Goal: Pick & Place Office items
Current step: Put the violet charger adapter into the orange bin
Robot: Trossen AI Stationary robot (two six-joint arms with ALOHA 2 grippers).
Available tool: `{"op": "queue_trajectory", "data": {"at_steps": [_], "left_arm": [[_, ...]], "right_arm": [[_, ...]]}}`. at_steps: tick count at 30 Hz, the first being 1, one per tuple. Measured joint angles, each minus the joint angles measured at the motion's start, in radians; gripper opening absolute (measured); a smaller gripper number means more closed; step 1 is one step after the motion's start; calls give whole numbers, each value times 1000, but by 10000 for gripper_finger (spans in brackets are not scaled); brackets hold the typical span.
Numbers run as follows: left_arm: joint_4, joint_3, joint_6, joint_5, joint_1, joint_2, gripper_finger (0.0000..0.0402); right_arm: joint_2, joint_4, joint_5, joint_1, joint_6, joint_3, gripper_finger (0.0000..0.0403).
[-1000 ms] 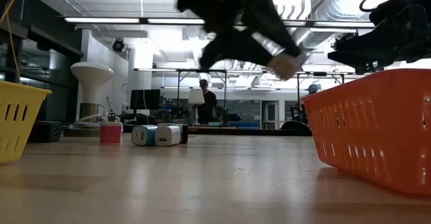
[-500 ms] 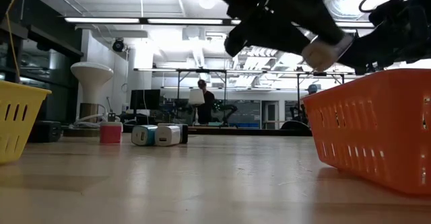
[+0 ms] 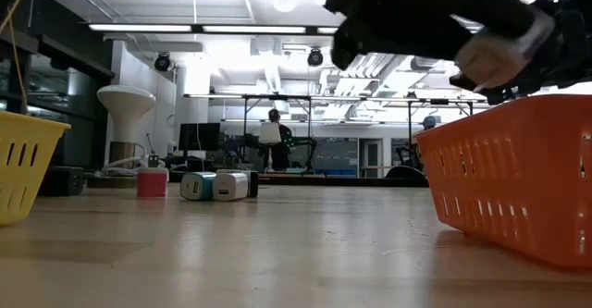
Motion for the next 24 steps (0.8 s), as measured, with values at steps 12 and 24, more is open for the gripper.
{"op": "queue_trajectory", "data": {"at_steps": [12, 24], "left_arm": [[39, -1, -23, 33, 37, 60, 129], [89, 1, -26, 96, 35, 98, 129]], "right_arm": [[0, 0, 1, 0, 0, 0, 195], [3, 3, 1, 0, 0, 0, 195]]}}
